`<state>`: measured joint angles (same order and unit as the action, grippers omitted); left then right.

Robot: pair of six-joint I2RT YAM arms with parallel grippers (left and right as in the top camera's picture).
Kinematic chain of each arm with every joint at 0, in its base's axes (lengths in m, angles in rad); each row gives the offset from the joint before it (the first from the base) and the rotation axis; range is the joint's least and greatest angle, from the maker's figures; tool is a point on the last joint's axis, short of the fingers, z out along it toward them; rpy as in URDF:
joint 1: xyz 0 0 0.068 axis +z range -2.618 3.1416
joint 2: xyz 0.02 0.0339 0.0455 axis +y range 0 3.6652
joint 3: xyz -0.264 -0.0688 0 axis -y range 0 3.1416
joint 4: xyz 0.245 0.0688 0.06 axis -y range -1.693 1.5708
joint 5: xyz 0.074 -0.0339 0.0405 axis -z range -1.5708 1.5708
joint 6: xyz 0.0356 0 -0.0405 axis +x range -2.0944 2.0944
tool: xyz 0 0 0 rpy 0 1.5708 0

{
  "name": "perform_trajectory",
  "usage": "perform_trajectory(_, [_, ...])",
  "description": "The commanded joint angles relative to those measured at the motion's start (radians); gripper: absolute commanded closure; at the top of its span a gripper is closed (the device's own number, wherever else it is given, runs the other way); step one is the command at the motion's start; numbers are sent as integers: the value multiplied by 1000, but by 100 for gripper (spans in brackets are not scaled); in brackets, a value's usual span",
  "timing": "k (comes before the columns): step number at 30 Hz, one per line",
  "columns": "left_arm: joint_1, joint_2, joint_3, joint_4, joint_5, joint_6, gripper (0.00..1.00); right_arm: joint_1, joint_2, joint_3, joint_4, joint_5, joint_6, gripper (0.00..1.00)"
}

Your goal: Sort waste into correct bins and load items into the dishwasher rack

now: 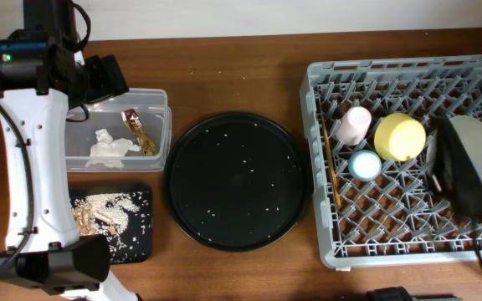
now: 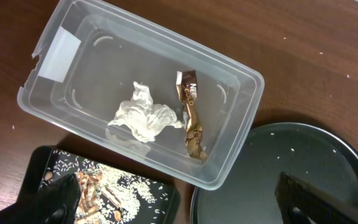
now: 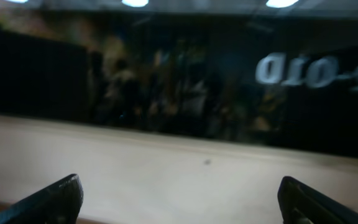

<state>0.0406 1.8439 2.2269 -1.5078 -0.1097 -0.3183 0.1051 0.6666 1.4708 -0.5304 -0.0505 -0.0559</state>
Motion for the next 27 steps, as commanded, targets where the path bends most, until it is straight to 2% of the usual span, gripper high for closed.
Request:
perform_trajectory(1, [3,2,-1,-1,-11,-7,0,11,-214,-303,101,169,-19,2])
perform_trajectory(5, [3,2,-1,-1,-11,-7,0,11,-530,-807,257,148,-17,2])
perform_trajectory(9, [3,2,-1,-1,-11,-7,0,11,-638,-1216,555,45,-14,2])
perform_trajectory(11, [3,2,-1,-1,-11,-7,0,11,-663,-1349,644,36,-6,2])
perform_trajectory(13, [3,2,-1,-1,-11,-7,0,11,-663,-1406,642,39,-6,2])
perform_trajectory(20, [3,2,-1,0,-11,-7,0,11,-663,-1465,451,39,-6,2])
perform_trajectory(27, [3,2,-1,-1,-11,-7,0,11,-663,-1465,451,39,-7,2])
